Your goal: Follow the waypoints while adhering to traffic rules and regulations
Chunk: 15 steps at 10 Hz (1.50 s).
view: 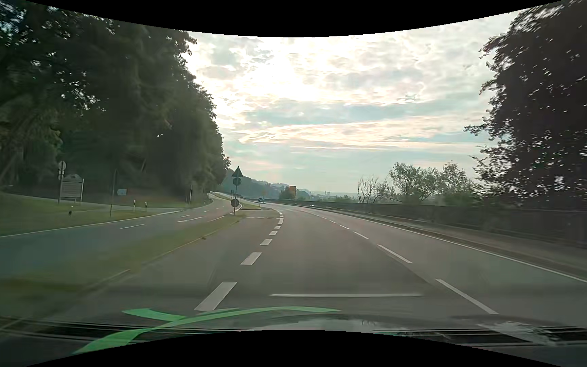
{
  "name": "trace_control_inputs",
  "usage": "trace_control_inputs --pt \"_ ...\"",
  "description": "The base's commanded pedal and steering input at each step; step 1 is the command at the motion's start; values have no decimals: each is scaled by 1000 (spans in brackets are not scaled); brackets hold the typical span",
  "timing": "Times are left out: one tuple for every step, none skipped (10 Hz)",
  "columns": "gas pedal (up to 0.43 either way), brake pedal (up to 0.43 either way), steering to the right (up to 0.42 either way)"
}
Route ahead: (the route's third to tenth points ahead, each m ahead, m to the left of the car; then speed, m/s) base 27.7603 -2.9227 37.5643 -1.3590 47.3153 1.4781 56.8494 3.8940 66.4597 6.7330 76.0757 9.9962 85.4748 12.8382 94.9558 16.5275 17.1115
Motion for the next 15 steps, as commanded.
trace_control_inputs --pt "118 0 -11" --pt "118 0 -11" --pt "118 0 -11" --pt "118 0 -11" --pt "118 0 -11" --pt "118 0 -12" --pt "118 0 -13" --pt "118 0 -15" --pt "130 0 -18" --pt "130 0 -20" --pt "130 0 -23" --pt "130 0 -24" --pt "130 0 -24" --pt "130 0 -25" --pt "130 0 -25"
